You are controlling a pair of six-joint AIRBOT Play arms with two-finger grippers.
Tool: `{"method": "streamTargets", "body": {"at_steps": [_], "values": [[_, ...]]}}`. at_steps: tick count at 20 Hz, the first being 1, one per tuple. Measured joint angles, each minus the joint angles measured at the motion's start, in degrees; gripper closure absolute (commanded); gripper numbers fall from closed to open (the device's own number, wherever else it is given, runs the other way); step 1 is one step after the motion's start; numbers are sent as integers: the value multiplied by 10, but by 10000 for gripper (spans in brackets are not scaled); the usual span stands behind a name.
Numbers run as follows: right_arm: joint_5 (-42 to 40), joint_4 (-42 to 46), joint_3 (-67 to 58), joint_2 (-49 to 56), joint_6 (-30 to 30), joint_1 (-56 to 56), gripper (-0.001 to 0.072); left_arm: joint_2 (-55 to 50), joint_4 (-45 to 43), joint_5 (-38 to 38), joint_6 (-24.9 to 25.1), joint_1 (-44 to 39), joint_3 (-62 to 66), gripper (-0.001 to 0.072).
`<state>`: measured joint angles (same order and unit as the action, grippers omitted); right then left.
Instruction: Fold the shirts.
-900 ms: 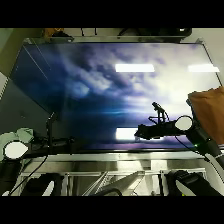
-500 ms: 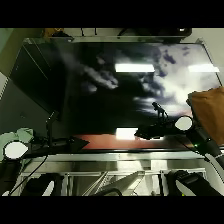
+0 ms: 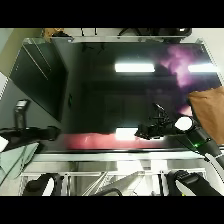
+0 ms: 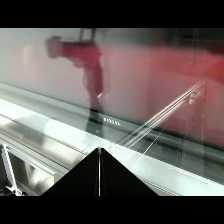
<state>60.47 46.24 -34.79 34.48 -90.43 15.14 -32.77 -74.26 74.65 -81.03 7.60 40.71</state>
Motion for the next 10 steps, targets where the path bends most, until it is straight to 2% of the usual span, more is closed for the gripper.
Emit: {"method": "streamTargets", "body": {"at_steps": [3, 7, 10], "values": [[0, 0, 0, 0, 0, 0, 694, -50, -103, 17, -22, 88, 24, 30], [0, 0, 0, 0, 0, 0, 694, -140, -163, 20, -35, 186, 15, 31], [-1, 0, 0, 0, 0, 0, 694, -209, -199, -5, -37, 231, -3, 31]]}}
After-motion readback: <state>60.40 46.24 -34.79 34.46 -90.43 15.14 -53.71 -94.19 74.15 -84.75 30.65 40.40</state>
